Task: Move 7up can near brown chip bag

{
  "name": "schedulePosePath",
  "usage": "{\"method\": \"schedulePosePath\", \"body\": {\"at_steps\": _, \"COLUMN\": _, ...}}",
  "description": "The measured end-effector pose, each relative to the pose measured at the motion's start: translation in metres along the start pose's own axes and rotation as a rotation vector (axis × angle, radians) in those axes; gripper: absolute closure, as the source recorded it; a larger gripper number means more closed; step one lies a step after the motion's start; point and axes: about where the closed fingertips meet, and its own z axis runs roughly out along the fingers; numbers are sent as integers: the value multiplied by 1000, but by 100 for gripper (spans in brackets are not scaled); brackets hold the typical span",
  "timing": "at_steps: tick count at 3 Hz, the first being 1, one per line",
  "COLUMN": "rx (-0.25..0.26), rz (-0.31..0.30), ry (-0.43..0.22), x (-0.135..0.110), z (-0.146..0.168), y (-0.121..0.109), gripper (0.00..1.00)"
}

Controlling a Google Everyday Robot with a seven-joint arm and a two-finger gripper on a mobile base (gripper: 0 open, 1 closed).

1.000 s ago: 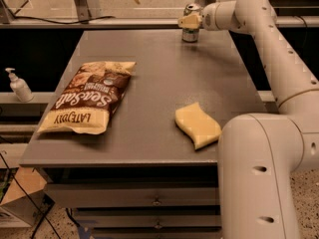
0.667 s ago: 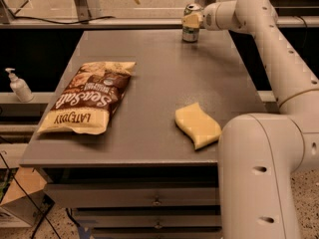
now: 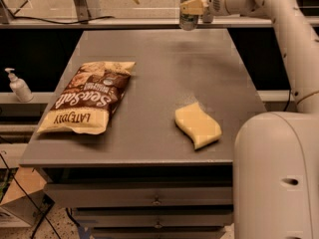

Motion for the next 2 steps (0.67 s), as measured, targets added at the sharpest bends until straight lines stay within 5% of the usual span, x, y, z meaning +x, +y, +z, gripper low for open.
{"method": "schedulePosePath", "body": {"at_steps": 1, "rx": -66, "rz": -175, "ry": -5, "x": -38, "z": -42, "y": 37, "gripper": 100}}
{"method": "schedulePosePath", "body": {"at_steps": 2, "rx": -77, "rz": -228, "ry": -14, "x": -52, "z": -49, "y": 50, "gripper": 100}}
